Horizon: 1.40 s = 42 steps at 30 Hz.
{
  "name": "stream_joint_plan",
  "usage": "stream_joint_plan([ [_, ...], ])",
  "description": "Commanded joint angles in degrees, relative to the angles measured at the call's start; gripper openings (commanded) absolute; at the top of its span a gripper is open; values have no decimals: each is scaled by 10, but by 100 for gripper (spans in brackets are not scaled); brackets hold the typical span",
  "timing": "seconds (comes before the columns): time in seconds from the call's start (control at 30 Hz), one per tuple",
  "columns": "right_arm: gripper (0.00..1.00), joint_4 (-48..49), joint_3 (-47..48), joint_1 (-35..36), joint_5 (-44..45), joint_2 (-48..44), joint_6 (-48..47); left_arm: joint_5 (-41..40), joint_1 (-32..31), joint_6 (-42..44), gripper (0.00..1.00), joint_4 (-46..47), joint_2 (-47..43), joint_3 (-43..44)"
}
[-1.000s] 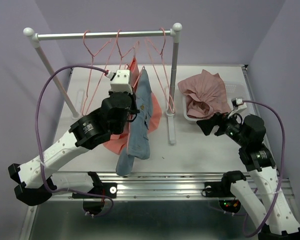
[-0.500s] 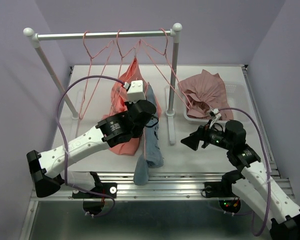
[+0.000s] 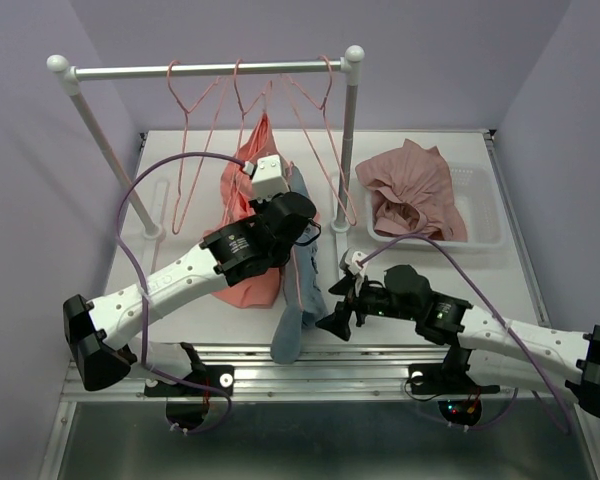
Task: Remove the skirt from the hanger
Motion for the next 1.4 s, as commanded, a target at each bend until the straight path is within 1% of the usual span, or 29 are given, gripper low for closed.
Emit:
stream_joint_plan([
  [0.0,100,94,12,28,37,4,-70,-17,2,-25,0,13,-30,35],
  [0.03,100,98,13,33,52,6,-74,-14,2,-24,0,12,-32,34],
  [0.1,100,101,17,33,55,13,-82,-7,3,-19,0,16,-34,31],
  [0.23,100,110,35,33,17,41,-73,4,3,-45,0,14,-32,26],
  [0.3,100,129,29,33,7,50,-63,10,3,-59,0,16,-31,25],
  [0.43,79,142,10,33,32,33,-50,26,3,-61,0,35,-37,11],
  [0.5,60,165,1,33,30,23,-39,37,3,-62,0,41,-40,4],
  [0.57,45,166,2,33,33,21,-35,45,3,-62,0,45,-42,-4],
  [0.63,30,136,16,33,38,19,-34,49,2,-61,0,42,-45,-17],
  [0.67,18,123,22,33,39,16,-34,48,3,-63,0,39,-48,-20],
  [0.7,13,95,28,33,38,12,-31,44,2,-67,0,27,-50,-24],
  [0.73,1,84,37,33,38,3,-25,43,3,-68,0,24,-54,-35],
  [0.8,1,50,44,33,45,-14,-22,44,2,-71,0,19,-59,-48],
  [0.87,1,15,57,33,70,-52,-16,53,2,-73,0,16,-73,-77],
  [0.9,1,5,60,33,91,-67,-14,58,2,-76,0,17,-87,-105],
  [0.93,1,-5,65,33,91,-82,-14,62,2,-76,0,21,-94,-119],
  [1.0,1,-30,82,33,137,-120,-9,79,1,-73,0,38,-120,-166],
  [1.03,1,-38,90,33,137,-130,-9,84,0,-73,0,43,-120,-166],
  [1.13,1,-60,132,33,193,-149,12,97,-1,-75,0,48,-155,-223],
  [1.17,1,-66,144,33,229,-150,23,99,-2,-78,0,45,-160,-230],
  [1.2,1,-75,167,33,244,-151,27,100,-3,-80,0,41,-165,-236],
  [1.3,1,-79,191,33,295,-160,45,102,-4,-81,0,38,-185,-260],
  [1.33,1,-82,206,33,330,-167,53,102,-4,-81,0,36,-194,-269],
  [1.37,1,-101,215,33,347,-171,55,102,-4,-86,0,33,-197,-273],
])
